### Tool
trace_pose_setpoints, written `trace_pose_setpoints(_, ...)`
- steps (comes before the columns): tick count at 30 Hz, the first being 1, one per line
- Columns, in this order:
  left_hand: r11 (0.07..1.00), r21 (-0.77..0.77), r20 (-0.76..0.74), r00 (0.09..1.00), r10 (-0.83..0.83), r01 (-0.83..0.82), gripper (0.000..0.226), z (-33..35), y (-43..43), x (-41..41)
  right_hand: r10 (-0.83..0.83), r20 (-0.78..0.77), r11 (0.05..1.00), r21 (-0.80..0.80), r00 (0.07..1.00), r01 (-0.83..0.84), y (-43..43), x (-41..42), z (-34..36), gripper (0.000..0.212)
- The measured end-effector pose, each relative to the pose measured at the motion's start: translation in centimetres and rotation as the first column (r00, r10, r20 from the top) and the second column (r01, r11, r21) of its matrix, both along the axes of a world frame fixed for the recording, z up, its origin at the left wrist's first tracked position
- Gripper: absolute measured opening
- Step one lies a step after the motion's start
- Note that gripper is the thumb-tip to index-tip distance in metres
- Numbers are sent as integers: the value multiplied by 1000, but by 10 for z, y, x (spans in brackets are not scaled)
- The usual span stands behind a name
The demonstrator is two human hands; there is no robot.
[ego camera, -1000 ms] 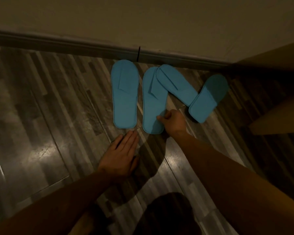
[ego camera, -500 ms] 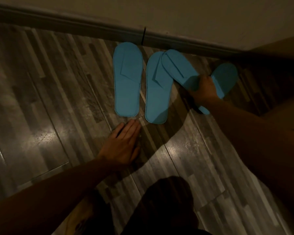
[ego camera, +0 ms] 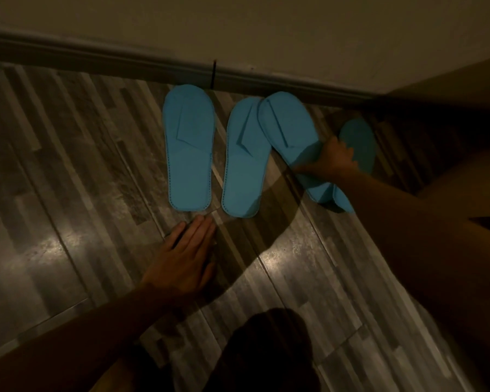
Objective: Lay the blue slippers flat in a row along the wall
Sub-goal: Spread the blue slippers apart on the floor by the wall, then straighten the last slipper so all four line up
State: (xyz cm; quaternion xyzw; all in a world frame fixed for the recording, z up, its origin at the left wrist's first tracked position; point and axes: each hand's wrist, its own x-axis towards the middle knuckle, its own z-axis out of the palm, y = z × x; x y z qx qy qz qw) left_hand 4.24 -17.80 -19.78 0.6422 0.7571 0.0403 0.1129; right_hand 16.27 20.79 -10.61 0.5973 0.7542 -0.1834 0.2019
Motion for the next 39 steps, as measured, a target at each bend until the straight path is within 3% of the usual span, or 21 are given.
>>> trace_pose_setpoints(2, 1000, -10, 12, 1000, 11, -11, 74, -2, 0, 0, -116, -83, 993, -18, 990, 115, -1, 9, 0, 121)
trace_pose_setpoints(5, 1000, 3, 1, 1000, 15, -15, 74, -5, 0, 0, -172, -192, 985, -16, 966, 172, -8, 26, -2, 87)
trace_pose_setpoints(8, 999, 33, -23, 1000, 3, -3, 75, -6, -2, 1, -279, -483, 960, -107, 830, 260, -22, 41, -7, 55)
trace_pose_setpoints(12, 998, 53, -37, 999, -12, 14, 76, -3, -2, 1, -392, -628, 910, -158, 672, 383, -41, 52, -15, 47)
trace_pose_setpoints(14, 998, 53, -44, 999, -17, 20, 76, -2, -2, 1, -439, -623, 878, -146, 647, 456, -45, 54, -19, 43)
trace_pose_setpoints(19, 999, 40, -36, 999, -14, 16, 74, 1, 0, 1, -477, -497, 862, -106, 725, 495, -49, 54, -24, 41)
trace_pose_setpoints(23, 999, 41, -35, 999, 6, -4, 73, 0, 0, 2, -384, -441, 904, -3, 811, 426, -49, 45, -23, 45)
trace_pose_setpoints(39, 998, 69, -44, 999, 17, -14, 78, -14, -2, 1, -167, -479, 959, 123, 862, 255, -55, 34, -30, 45)
